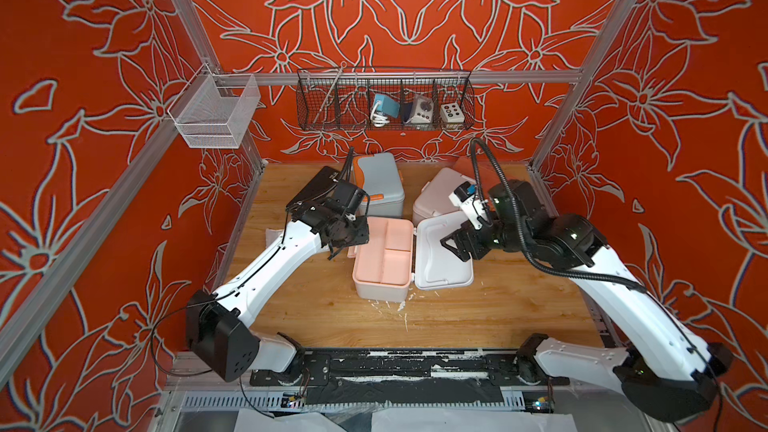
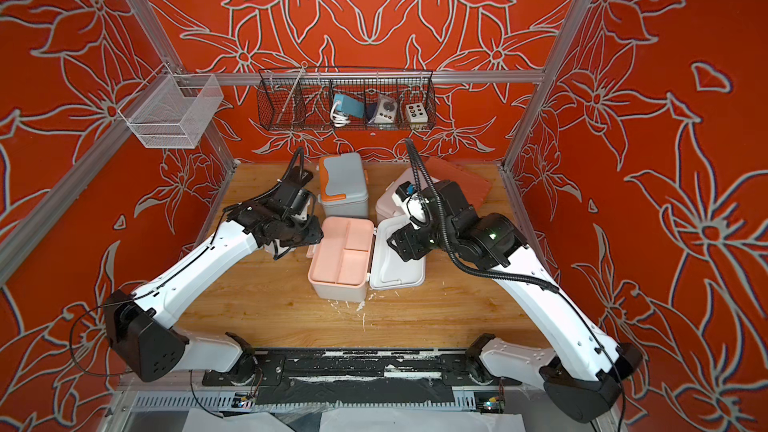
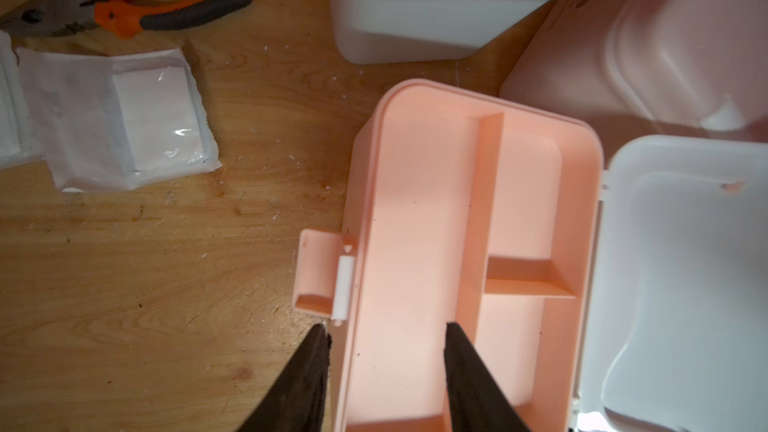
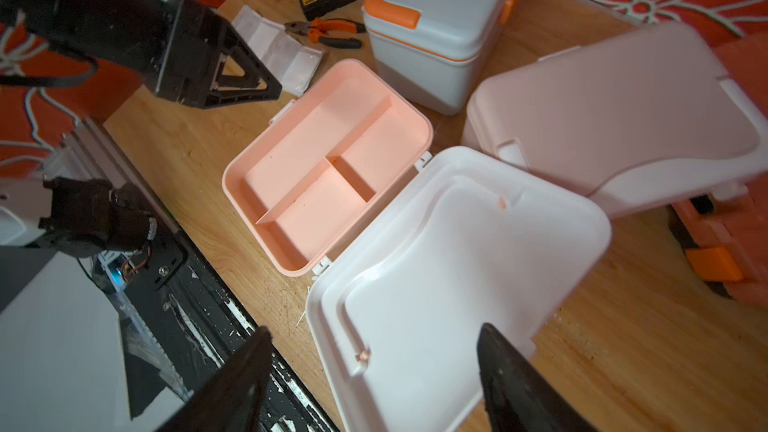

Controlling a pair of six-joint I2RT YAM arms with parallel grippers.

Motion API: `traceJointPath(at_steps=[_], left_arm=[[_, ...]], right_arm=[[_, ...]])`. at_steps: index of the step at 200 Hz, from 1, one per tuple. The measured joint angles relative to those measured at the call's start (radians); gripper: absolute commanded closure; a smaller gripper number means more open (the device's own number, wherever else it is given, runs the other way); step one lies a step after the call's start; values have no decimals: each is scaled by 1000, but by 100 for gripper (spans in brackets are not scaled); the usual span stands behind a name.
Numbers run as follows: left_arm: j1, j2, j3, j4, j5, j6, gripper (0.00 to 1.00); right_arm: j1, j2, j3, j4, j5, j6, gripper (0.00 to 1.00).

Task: Open first aid kits and take out gauze
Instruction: Pick up the compartment layer from the first aid kit.

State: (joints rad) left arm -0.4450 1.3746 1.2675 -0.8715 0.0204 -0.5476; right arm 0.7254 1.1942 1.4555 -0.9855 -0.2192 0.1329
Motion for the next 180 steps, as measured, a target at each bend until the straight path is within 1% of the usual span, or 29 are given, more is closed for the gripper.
traceJointPath(at_steps=[36,54,74,91,110,125,139,164,180], left_arm=[[110,-65,-141,82,88,21,51],[184,-118,-203,120,138,32,49],[262,-171,-251,154,190,39,41],[314,-203,-278,179,235,52,36],[357,-222,-299,203,280,58,29],[384,-232,-315,216,309,63,26],[406,-237,-328,224,330,71,25],[438,-238,-349,230,360,84,25],[453,-241,-355,230,373,92,24]], right_arm=[[107,144,0,49,-7,-130,29],[143,210,7,51,0,-210,35],[171,273,8,70,21,-301,38],[185,330,27,75,37,-367,40],[190,417,89,73,43,-428,40],[190,488,143,70,45,-464,41],[195,546,185,64,46,-489,42],[207,644,251,39,59,-528,52],[218,698,280,21,69,-543,53]])
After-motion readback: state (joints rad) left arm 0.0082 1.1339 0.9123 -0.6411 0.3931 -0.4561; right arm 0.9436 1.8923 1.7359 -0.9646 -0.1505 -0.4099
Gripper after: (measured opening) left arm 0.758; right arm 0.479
